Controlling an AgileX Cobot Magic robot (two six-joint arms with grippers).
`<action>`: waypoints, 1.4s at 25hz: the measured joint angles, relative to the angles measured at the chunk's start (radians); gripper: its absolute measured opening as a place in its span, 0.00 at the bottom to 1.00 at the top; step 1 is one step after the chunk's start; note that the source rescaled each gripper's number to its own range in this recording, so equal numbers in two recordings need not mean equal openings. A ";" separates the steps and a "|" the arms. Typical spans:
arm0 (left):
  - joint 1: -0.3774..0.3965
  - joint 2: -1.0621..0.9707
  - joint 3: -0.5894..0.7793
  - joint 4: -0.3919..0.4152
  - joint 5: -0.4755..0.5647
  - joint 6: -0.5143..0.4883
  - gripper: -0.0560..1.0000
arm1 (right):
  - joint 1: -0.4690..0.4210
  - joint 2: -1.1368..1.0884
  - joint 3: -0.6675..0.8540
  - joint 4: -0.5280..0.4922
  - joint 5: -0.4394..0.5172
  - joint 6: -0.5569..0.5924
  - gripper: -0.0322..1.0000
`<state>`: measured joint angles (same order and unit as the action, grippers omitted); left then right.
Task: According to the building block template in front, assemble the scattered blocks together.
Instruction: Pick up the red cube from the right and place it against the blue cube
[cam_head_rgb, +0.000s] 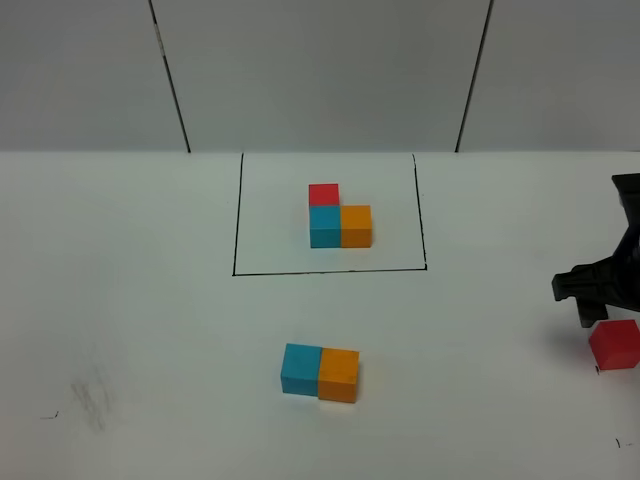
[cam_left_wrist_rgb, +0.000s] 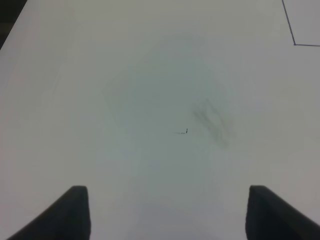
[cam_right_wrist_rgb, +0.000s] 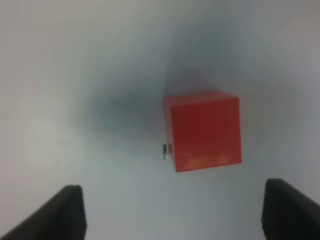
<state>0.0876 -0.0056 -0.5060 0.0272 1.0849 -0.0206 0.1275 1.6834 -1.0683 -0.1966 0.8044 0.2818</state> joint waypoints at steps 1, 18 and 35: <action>0.000 0.000 0.000 0.000 0.000 0.000 0.70 | -0.010 0.000 0.000 0.000 -0.009 -0.014 0.53; 0.000 0.000 0.000 0.000 0.000 0.001 0.70 | -0.089 0.094 0.001 0.033 -0.106 -0.166 0.53; 0.000 0.000 0.000 0.000 0.000 0.001 0.70 | -0.089 0.241 0.001 0.052 -0.173 -0.203 0.51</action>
<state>0.0876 -0.0056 -0.5060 0.0272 1.0849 -0.0198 0.0387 1.9241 -1.0672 -0.1448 0.6316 0.0788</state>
